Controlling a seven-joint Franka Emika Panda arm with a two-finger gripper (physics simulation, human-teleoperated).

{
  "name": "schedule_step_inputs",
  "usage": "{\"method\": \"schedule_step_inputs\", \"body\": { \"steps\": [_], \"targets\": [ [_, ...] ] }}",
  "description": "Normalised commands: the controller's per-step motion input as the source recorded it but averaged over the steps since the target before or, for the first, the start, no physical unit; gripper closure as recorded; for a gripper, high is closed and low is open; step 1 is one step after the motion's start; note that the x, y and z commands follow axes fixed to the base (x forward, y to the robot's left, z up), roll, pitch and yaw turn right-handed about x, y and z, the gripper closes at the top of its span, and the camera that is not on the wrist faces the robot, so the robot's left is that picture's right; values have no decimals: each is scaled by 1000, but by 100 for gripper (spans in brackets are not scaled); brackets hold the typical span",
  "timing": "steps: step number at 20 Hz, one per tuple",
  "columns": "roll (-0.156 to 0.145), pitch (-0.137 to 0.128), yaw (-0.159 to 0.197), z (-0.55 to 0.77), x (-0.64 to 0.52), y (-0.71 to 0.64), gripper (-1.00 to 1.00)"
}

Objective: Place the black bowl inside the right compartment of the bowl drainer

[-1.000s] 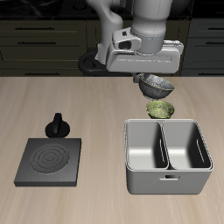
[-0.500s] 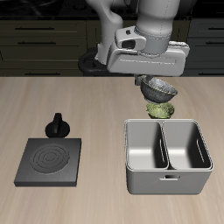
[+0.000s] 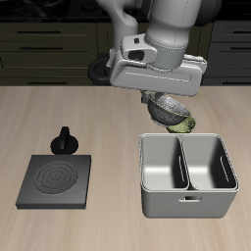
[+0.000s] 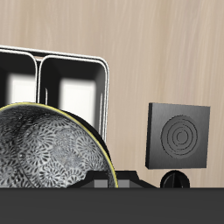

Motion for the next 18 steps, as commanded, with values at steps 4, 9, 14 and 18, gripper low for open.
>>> {"method": "schedule_step_inputs", "body": {
  "steps": [4, 9, 14, 18],
  "targets": [
    [6, 5, 0, -53, 107, -98, 100],
    [2, 7, 7, -139, -10, -50, 100],
    [2, 19, 4, -225, -15, -19, 100],
    [-7, 24, 3, -239, -50, -45, 100]
  ]
}}
